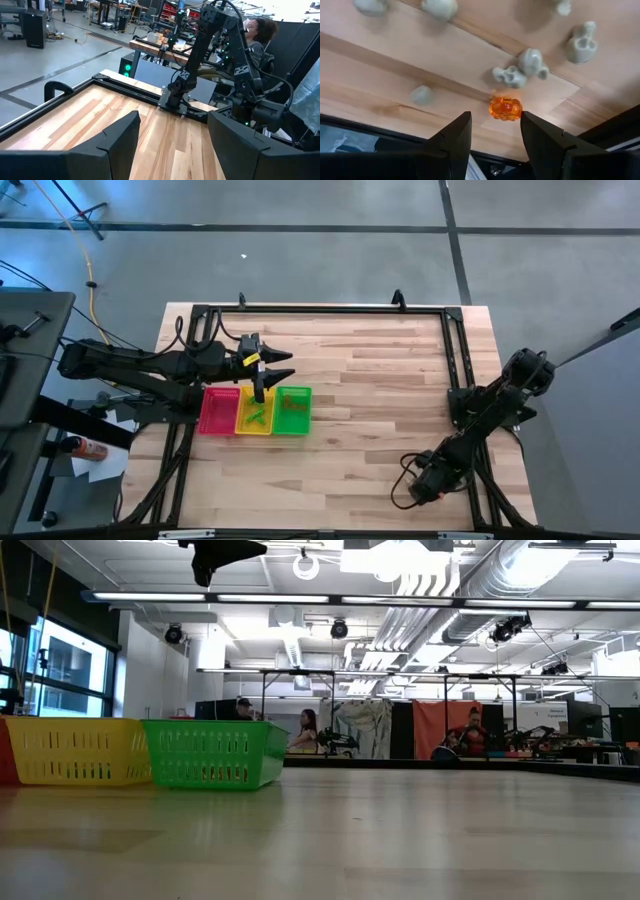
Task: Sort Halloween decoration
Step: Put the orange pumpkin toy into the green bin
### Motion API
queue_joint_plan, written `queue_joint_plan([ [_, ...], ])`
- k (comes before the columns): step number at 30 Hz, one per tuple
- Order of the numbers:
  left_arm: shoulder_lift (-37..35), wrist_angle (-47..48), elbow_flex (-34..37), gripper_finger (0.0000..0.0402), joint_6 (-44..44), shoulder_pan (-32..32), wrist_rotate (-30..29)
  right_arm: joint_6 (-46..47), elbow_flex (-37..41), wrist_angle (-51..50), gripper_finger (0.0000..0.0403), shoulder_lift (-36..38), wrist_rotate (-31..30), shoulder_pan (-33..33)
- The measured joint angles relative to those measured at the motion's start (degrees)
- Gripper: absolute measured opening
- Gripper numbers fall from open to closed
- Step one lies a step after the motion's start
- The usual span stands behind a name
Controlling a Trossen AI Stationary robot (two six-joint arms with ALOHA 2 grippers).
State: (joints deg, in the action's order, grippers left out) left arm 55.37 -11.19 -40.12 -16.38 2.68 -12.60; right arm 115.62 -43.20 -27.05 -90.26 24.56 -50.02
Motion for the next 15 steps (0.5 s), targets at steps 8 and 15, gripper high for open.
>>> queue_joint_plan([
  [8, 0.0, 0.0, 0.0, 0.0225, 0.0, 0.0, 0.0, 0.1, 0.0, -1.8, 0.0165, 0.0, 0.0, 0.0],
  [15, 0.0, 0.2, 0.0, 0.0225, 0.0, 0.0, 0.0, 1.5, 0.0, -0.6, 0.0165, 0.0, -0.1, 0.0],
])
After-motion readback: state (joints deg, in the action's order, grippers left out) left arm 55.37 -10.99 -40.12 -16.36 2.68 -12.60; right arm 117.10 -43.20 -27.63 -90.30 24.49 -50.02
